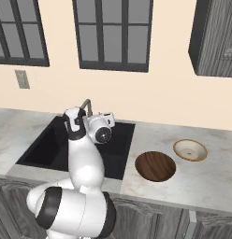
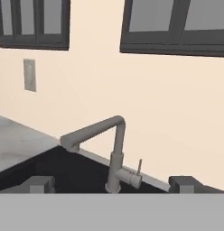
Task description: Rinse each bowl for a few seconds and place them down in the sink or on the counter.
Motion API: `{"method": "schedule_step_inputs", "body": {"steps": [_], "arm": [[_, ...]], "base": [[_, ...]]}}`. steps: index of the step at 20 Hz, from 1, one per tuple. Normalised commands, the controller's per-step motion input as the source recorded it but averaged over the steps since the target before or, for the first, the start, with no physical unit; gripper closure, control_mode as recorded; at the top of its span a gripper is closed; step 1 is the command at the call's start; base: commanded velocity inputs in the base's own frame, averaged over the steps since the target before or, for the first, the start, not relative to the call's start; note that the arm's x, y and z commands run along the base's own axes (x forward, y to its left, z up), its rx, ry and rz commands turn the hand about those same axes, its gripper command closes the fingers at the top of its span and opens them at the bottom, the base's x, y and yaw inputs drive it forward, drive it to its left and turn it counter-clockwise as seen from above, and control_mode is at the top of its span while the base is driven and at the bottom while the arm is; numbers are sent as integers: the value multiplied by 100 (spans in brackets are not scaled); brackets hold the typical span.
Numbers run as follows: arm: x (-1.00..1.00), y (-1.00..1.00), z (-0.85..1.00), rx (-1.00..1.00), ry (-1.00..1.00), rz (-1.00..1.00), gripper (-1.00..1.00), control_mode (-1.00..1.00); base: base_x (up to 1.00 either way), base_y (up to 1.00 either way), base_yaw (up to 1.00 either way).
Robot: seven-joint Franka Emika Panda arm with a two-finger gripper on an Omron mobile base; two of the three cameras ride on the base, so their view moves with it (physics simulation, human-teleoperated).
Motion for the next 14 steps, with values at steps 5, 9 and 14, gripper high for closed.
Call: {"method": "schedule_step_inputs", "body": {"steps": [5,9,14], "arm": [[29,0,-6,2,0,0,-100,-100],[22,1,-15,2,0,0,-100,-100],[11,0,-24,4,0,0,-100,-100]], "base": [[0,0,0],[0,0,0],[0,0,0]]}}
